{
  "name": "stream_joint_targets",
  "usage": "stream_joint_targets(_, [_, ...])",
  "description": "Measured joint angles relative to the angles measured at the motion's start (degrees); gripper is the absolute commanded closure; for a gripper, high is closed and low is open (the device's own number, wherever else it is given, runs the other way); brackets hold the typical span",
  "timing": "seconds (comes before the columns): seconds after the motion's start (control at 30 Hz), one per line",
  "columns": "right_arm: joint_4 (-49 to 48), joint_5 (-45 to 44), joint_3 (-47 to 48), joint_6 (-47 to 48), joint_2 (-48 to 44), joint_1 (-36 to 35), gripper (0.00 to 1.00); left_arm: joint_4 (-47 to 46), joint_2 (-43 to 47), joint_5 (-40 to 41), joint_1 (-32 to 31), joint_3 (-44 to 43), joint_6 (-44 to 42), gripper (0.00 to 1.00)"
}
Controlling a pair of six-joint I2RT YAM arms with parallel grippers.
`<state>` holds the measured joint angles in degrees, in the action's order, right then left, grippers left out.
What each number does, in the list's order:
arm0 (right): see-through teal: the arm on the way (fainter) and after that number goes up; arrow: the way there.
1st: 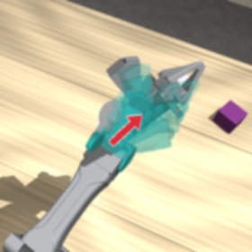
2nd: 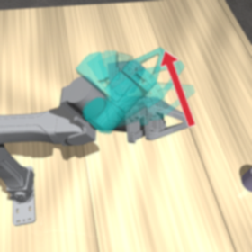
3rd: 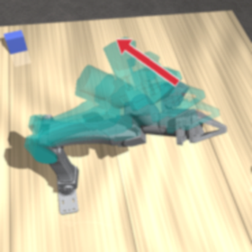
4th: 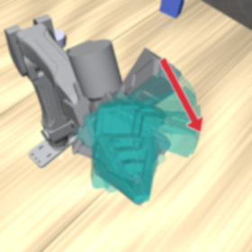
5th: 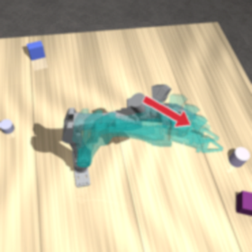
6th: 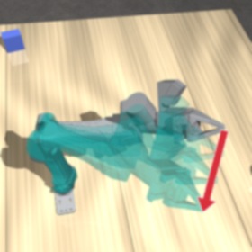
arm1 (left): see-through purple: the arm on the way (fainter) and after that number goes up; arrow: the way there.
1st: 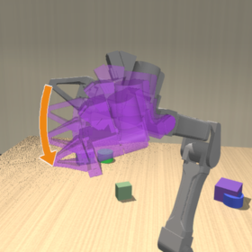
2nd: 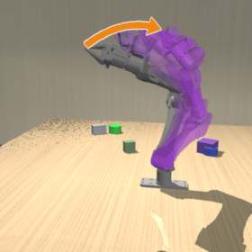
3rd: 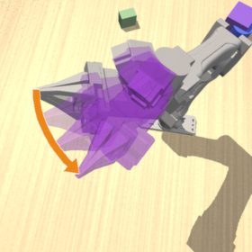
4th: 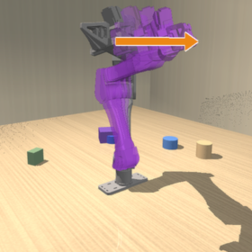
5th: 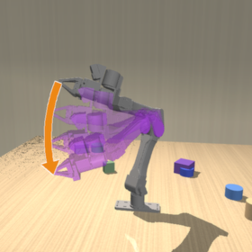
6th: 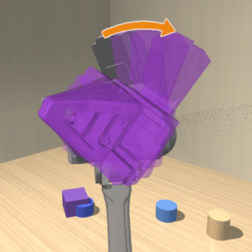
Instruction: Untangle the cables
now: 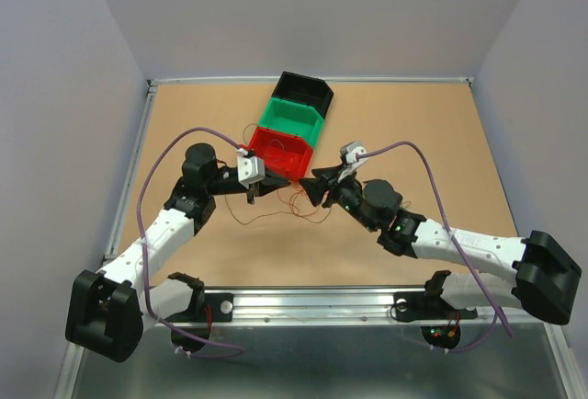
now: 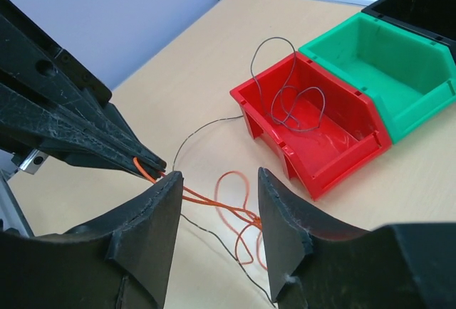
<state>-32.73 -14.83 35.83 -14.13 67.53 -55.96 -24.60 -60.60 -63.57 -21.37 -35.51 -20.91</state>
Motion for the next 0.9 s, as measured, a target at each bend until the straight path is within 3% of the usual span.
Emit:
stream_joint_targets(0.07, [0.0, -0.2, 0.0, 0.0, 0.0, 0.0, 0.42, 0.0, -0.3, -0.7, 0.2, -0.5, 0.3, 1.00])
stream_joint_targets(0.23, [-0.2, -0.5, 0.0, 0.4, 0.3, 0.0, 0.41, 0.0, -0.3, -1.8, 0.4, -0.7, 0.9, 1.00])
stream_joint_targets(0.53, [-1.7, 4.2, 0.0, 2.6, 0.4, 0.0, 0.50, 0.1, -0.3, -2.0, 1.4, -1.6, 2.5, 1.00])
stream_joint_targets(0.9, [-5.3, 9.5, -2.6, 4.3, -1.3, 0.0, 0.51, 0.1, -0.3, -1.9, 1.6, -1.6, 2.8, 1.00])
